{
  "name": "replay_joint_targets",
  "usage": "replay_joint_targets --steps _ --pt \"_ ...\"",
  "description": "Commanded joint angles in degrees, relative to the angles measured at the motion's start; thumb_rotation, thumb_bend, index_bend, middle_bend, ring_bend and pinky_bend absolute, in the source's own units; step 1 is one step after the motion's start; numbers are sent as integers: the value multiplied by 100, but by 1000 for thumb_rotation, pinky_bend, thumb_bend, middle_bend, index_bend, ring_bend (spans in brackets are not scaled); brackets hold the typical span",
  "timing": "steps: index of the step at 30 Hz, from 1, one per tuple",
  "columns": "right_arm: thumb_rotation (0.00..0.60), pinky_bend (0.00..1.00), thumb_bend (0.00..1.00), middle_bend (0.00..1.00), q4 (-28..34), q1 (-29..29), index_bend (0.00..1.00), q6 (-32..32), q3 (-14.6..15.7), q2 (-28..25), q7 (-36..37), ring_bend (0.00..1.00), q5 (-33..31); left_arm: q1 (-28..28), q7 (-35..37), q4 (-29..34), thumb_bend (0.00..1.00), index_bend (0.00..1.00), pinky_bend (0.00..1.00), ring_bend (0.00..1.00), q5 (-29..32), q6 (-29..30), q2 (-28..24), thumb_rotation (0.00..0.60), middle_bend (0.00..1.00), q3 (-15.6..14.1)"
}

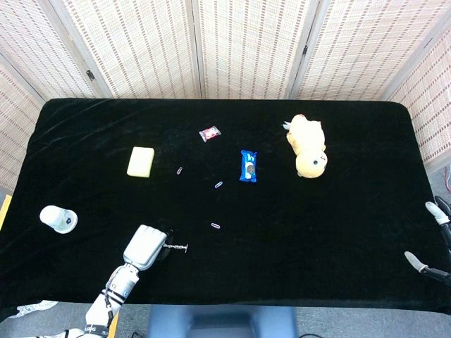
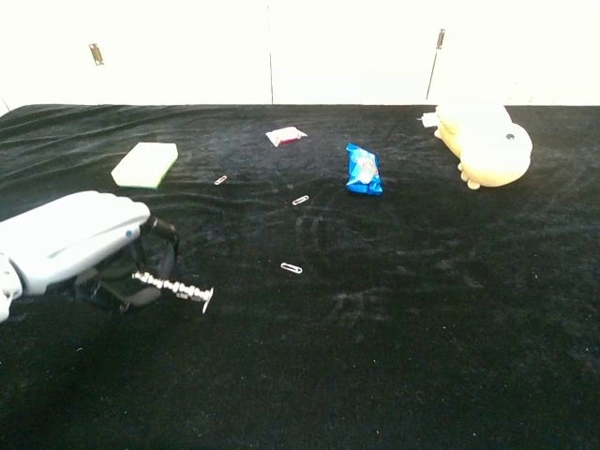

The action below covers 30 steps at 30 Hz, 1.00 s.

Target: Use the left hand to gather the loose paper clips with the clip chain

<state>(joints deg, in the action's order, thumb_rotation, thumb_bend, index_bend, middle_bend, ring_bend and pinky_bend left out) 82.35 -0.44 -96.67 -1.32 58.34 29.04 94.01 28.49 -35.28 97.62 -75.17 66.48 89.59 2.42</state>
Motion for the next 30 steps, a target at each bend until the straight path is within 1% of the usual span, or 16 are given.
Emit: replay_joint_targets --steps 1,4,8,11,15,20,30 --pt "600 0 235 0 22 32 0 84 -16 0 -24 35 -51 136 165 -67 647 810 1000 1000 80 -116 -23 600 1000 200" --pt "600 0 235 0 31 47 0 139 -10 -33 47 35 -66 302 263 -227 647 812 1000 1000 159 -266 2 600 1000 390" --pt "600 0 235 0 -45 -72 0 -95 -50 -70 344 35 -117 552 435 -497 647 814 1000 1000 338 -546 32 600 1000 628" --pt "600 0 236 0 -116 -173 0 -272 -111 -44 476 35 -212 714 528 -681 647 814 1000 1000 458 -765 88 600 1000 704" --pt "600 0 236 0 -173 -218 0 -297 -141 -16 548 35 -281 906 588 -921 647 814 1000 1000 613 -1008 219 600 1000 754" --pt "600 0 236 0 -194 -256 0 -277 -167 -18 620 35 -360 1110 682 -1156 647 814 1000 1000 713 -1166 396 600 1000 818" --pt "600 0 236 0 -222 -417 0 -418 -248 24 682 35 -518 1399 752 -1336 647 815 1000 1000 824 -1367 546 600 1000 823"
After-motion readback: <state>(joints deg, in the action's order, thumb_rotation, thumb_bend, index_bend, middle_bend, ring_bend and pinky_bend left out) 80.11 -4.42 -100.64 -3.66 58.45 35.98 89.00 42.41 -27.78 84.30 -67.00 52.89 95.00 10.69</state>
